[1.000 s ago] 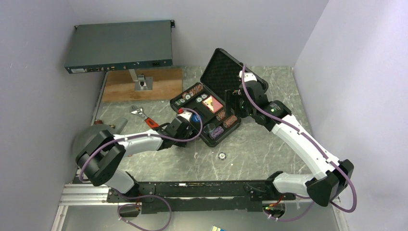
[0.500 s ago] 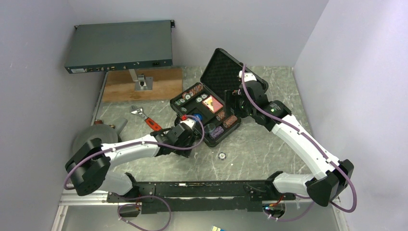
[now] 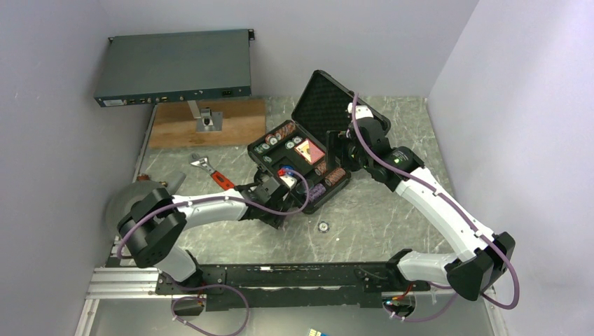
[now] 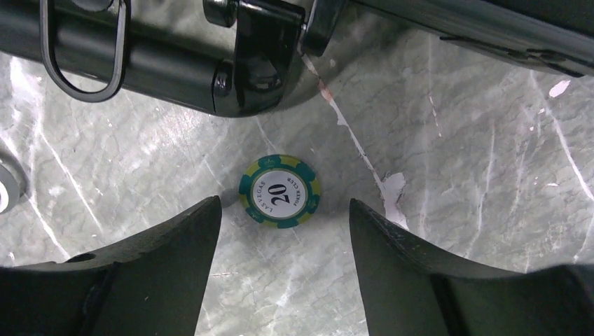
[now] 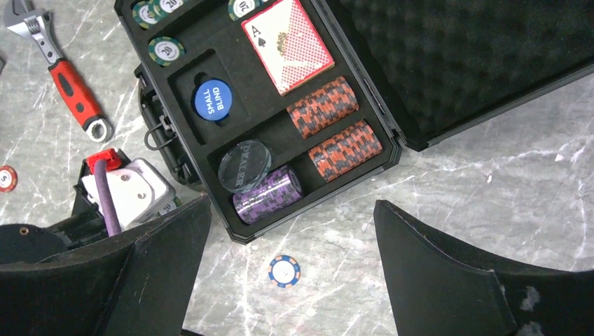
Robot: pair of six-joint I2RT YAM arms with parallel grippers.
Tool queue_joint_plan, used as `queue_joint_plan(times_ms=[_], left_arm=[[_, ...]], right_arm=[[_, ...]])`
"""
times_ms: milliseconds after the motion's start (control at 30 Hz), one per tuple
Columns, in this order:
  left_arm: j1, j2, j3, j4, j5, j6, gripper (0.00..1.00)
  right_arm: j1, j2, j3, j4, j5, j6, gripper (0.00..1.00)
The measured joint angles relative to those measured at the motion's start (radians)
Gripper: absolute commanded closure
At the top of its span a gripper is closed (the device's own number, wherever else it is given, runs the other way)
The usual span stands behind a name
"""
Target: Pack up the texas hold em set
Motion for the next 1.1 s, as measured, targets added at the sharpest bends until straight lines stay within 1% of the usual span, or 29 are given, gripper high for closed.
queue_joint_plan(times_ms=[67,233,400,533,667,833,1100], left_arm=[[0.009,0.006,0.008,0.0,0.014,0.008,0.3],[0.036,0.018,0.018,-0.01,0.046,0.023,0.39],[0.06,0.018,0.018,-0.011,0.071,0.031,0.43],[0.072,0.018,0.018,-0.011,0.083,0.035,0.54],[0.077,0.02,0.018,-0.011,0.083,0.04,0.59],[0.077,0.021,0.017,-0.011,0.083,0.041,0.71],[0.074,0.003,0.015,-0.015,0.081,0.035,0.74]], right_arm=[[0.0,-0.002,-0.006,0.002,0.0,0.0,0.11],[0.0,-0.003,-0.012,0.002,0.0,0.0,0.11],[0.0,-0.007,-0.012,0.003,0.0,0.0,0.1],[0.0,-0.007,-0.013,0.006,0.0,0.0,0.1],[0.0,-0.007,-0.013,0.006,0.0,0.0,0.1],[0.0,-0.007,-0.013,0.006,0.0,0.0,0.1],[0.0,-0.007,-0.013,0.007,0.0,0.0,0.1]])
